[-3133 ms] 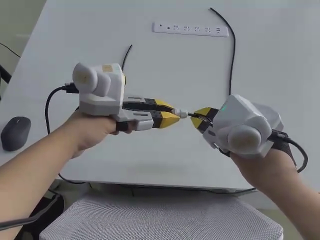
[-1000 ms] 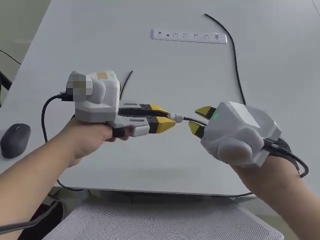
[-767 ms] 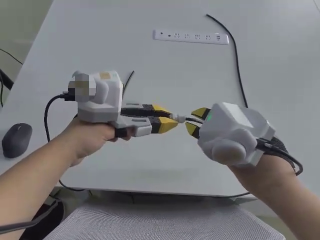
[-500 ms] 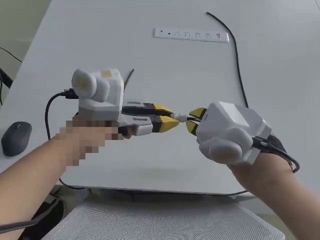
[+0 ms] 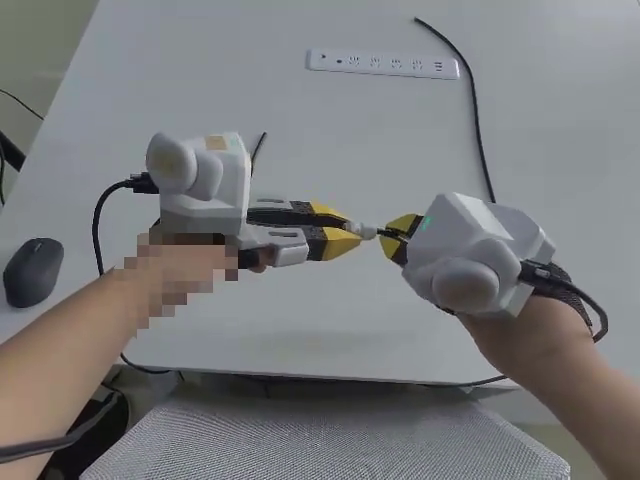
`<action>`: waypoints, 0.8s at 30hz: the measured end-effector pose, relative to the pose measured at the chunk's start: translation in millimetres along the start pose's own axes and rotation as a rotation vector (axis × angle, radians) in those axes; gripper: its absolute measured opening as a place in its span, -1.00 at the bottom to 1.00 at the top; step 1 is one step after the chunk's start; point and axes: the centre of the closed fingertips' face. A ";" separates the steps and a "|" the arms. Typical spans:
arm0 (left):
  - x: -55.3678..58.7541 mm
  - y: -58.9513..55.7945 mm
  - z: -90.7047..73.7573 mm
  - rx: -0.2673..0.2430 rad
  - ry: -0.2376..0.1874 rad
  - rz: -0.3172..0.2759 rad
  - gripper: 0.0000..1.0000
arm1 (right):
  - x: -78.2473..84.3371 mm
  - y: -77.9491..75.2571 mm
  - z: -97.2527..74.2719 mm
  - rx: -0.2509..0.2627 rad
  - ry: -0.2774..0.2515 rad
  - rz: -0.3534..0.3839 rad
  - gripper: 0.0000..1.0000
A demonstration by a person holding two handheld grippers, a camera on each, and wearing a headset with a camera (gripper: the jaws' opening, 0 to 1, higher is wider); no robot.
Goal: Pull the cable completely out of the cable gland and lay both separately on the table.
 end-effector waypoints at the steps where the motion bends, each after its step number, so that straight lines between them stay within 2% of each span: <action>1: 0.5 0.0 0.4 0.000 0.003 0.001 -0.71 | 1.6 0.9 0.7 -0.003 0.002 0.019 -1.00; 10: 5.8 0.2 2.9 -0.005 0.021 0.011 -0.71 | 7.1 4.1 2.5 -0.013 0.011 0.086 -1.00; 19: 4.0 -0.7 0.9 -0.006 0.007 0.003 -0.71 | 29.7 -1.5 5.0 -0.004 0.061 0.155 -1.00; 24: 6.9 -2.9 1.1 -0.002 0.011 0.004 -0.71 | 47.9 0.0 7.2 0.002 0.106 0.199 -1.00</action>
Point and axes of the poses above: the centre of the closed fingertips' face, and the gripper's own axes: z roughly forward along the fingers, y roughly to its left, x roughly out of its underside, and after that the axes turned 2 degrees about x, right-handed
